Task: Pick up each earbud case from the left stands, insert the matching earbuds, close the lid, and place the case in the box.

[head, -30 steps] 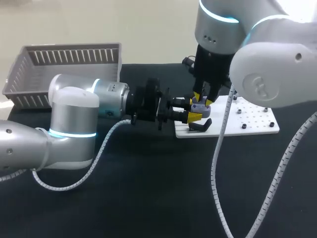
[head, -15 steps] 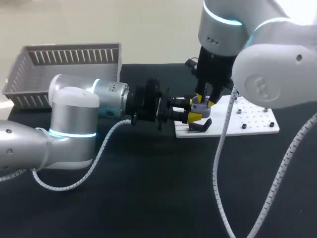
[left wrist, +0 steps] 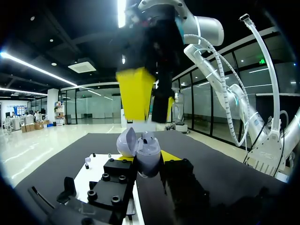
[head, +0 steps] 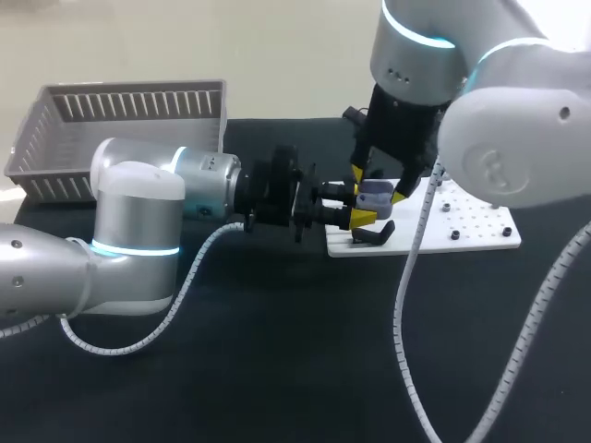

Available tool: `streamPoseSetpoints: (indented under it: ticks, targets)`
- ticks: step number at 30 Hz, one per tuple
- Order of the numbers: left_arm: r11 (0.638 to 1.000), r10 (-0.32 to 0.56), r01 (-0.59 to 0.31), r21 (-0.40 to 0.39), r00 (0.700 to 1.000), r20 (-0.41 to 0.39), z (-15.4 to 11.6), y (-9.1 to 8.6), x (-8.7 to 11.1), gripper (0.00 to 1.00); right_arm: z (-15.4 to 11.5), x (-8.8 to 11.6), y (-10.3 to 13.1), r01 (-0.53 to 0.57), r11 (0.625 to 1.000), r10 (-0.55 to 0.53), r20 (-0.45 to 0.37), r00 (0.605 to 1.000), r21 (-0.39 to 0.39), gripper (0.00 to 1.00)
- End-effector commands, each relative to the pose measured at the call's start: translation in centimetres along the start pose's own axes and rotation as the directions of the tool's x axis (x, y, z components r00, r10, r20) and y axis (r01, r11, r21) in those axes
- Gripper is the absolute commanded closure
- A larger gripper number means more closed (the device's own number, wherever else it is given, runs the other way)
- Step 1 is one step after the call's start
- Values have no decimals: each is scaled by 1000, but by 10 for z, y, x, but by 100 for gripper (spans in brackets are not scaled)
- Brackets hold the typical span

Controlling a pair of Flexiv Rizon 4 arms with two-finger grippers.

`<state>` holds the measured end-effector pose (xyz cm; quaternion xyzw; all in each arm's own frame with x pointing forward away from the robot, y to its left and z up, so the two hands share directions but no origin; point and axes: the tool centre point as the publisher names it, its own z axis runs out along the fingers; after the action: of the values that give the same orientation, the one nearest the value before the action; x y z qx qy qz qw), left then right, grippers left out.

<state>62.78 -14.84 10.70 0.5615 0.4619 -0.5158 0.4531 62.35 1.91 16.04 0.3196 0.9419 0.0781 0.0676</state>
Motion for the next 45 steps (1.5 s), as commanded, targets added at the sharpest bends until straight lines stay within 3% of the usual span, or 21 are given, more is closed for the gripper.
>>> streamPoseSetpoints:
  ticks: [1,3,5,7,14,25,33,39,45]
  targets:
    - [1000,2,-2,-4,1000,2,0,-1,1,100,-27,14,-32,58,992,-52,57,997,-109,0]
    - [1000,2,-2,-4,1000,2,0,-1,1,100,-38,13,-38,129,974,-114,88,990,-184,0]
    - [1000,2,-2,-4,1000,2,0,-1,1,100,-47,4,-46,191,963,-156,184,970,-191,0]
    - [1000,2,-2,-4,1000,2,0,-1,1,100,-56,-6,-53,217,950,-169,216,962,-224,0]
    - [1000,2,-2,-4,1000,2,0,-1,1,100,-65,-45,-64,267,941,-203,286,937,-206,0]
    - [1000,2,-2,-4,1000,2,0,-1,1,100,-34,-107,-61,322,937,-294,196,936,-135,0]
    - [1000,2,-2,-4,1000,2,0,-1,1,100,0,-141,-50,404,914,-394,147,907,-44,0]
    - [1000,2,-2,-4,1000,2,0,-1,1,100,26,-166,-50,425,904,-419,101,902,-42,0]
    - [1000,2,-2,-4,1000,2,0,-1,1,100,48,-175,-49,456,888,-453,57,889,-60,0]
